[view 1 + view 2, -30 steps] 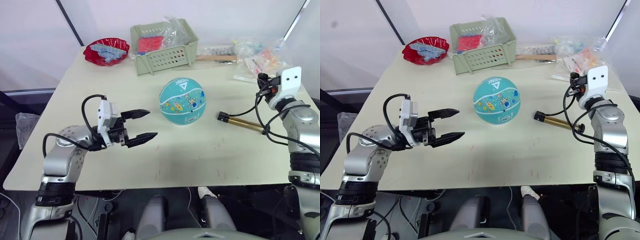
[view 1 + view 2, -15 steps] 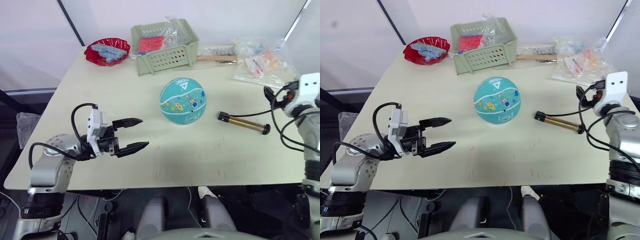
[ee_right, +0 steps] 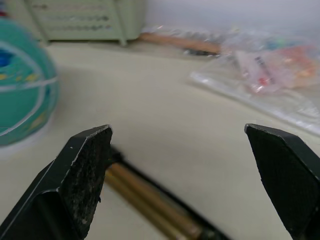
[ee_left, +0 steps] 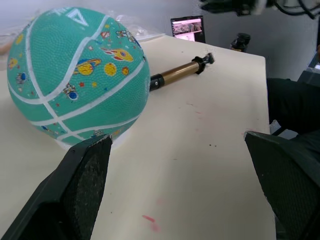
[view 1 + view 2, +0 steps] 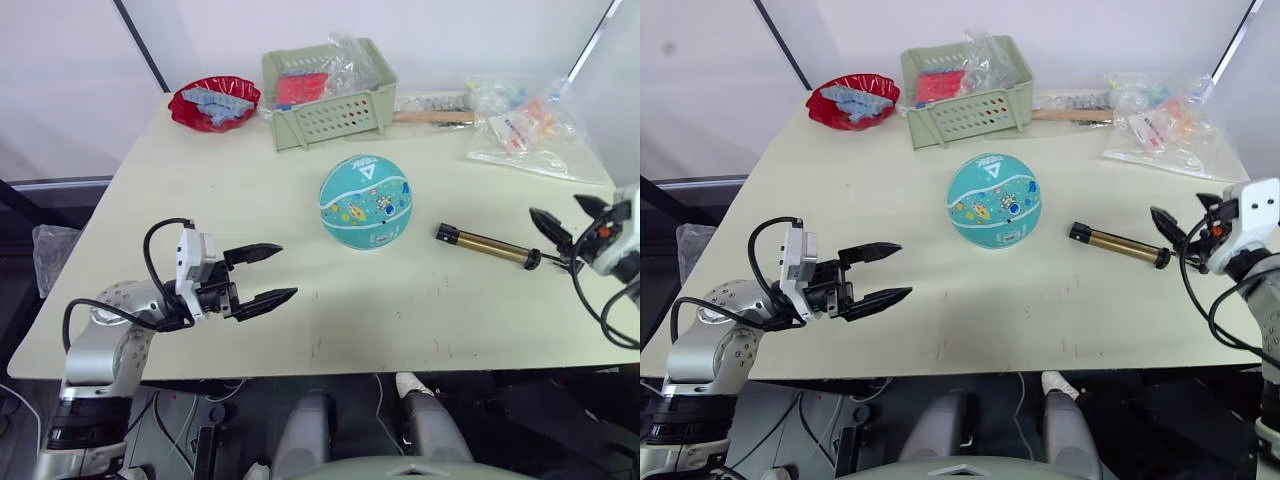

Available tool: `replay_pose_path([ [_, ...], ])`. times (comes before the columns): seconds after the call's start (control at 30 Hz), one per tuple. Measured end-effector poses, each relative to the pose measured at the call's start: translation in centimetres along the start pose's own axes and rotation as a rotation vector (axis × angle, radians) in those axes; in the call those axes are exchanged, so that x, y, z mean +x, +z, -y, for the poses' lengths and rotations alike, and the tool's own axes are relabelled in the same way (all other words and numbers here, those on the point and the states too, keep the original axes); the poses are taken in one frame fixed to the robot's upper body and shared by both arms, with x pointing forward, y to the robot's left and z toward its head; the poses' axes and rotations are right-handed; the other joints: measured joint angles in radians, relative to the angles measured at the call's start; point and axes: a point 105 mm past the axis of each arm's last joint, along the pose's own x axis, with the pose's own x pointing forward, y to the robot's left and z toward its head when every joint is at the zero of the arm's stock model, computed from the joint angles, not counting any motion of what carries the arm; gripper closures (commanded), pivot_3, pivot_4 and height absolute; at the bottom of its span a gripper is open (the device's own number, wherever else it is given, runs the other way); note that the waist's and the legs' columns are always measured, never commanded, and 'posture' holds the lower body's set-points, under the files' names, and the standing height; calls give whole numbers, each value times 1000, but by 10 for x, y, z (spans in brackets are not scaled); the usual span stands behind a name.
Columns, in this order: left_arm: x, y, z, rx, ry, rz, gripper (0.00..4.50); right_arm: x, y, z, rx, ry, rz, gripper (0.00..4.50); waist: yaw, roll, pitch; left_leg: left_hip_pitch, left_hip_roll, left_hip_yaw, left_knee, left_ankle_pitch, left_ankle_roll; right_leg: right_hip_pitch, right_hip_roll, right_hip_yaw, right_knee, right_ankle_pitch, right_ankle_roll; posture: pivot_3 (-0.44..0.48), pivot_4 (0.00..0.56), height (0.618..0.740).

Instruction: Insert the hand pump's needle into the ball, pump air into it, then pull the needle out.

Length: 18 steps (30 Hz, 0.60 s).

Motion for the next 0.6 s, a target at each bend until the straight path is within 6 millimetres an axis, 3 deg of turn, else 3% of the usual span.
replay_pose_path([
  [0.33,-9,-32,0,-52,161,-64,0,-38,-43,-28,0,160,-2,48,-1,0,0,2,1,2,1,0,0,1,1,1,1,0,0,0,150,736],
  [0.6,-30,-73,9,-112,303,-159,0,-68,-83,-24,37,184,-73,48,-1,-1,0,10,1,7,0,0,0,5,0,6,1,-3,-4,0,150,736],
])
